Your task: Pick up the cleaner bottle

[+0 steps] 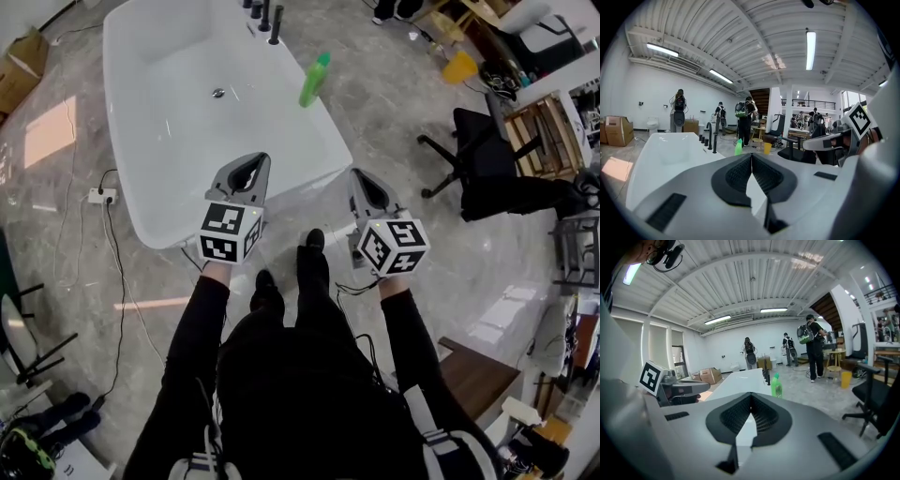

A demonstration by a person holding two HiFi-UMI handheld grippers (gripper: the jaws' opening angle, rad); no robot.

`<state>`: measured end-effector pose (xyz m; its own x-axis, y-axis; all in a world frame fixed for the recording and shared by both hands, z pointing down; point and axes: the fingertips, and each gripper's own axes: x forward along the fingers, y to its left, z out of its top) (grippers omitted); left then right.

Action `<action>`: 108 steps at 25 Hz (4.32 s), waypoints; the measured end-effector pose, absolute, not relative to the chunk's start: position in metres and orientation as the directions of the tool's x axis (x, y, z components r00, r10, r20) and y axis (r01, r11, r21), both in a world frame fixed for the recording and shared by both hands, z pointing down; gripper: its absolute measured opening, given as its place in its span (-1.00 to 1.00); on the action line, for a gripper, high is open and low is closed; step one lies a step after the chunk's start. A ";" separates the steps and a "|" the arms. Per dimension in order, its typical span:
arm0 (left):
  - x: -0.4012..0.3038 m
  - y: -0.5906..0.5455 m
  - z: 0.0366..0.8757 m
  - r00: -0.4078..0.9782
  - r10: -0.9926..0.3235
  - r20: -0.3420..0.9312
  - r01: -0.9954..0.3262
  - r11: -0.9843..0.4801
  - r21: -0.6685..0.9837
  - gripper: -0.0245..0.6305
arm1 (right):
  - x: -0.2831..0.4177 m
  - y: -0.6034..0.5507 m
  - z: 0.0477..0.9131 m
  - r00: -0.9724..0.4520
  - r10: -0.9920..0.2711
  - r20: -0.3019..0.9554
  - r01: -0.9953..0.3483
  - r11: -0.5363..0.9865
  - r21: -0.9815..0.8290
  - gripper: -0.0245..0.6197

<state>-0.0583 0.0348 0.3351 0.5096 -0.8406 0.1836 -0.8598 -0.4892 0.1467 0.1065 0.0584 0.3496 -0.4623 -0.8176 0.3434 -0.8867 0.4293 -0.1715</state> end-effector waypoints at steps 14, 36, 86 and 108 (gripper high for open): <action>-0.015 -0.044 0.351 0.470 -0.856 0.216 -0.882 -0.450 0.137 -0.90 | 0.147 -0.017 0.367 -0.486 -0.795 0.363 -0.874 0.435 -0.218 -0.92; 0.047 -0.172 0.398 0.386 -0.853 0.350 -0.922 -0.364 0.129 -0.43 | 0.187 -0.128 0.387 -0.616 -0.688 0.384 -0.787 0.559 -0.261 -0.92; 0.065 -0.297 0.573 0.473 -0.726 0.500 -0.871 -0.470 0.141 -0.16 | 0.125 -0.223 0.535 -0.597 -0.573 0.562 -0.786 0.557 -0.268 -0.92; 0.075 -0.311 0.588 0.457 -0.728 0.512 -0.871 -0.482 0.093 -0.22 | 0.125 -0.224 0.548 -0.587 -0.569 0.577 -0.795 0.542 -0.274 -0.92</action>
<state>0.0751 -0.3114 0.5875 0.4569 -0.7277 0.5116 -0.8713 -0.4820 0.0926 0.1245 -0.2244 0.5475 -0.5866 -0.5687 0.5766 -0.7946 0.5417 -0.2741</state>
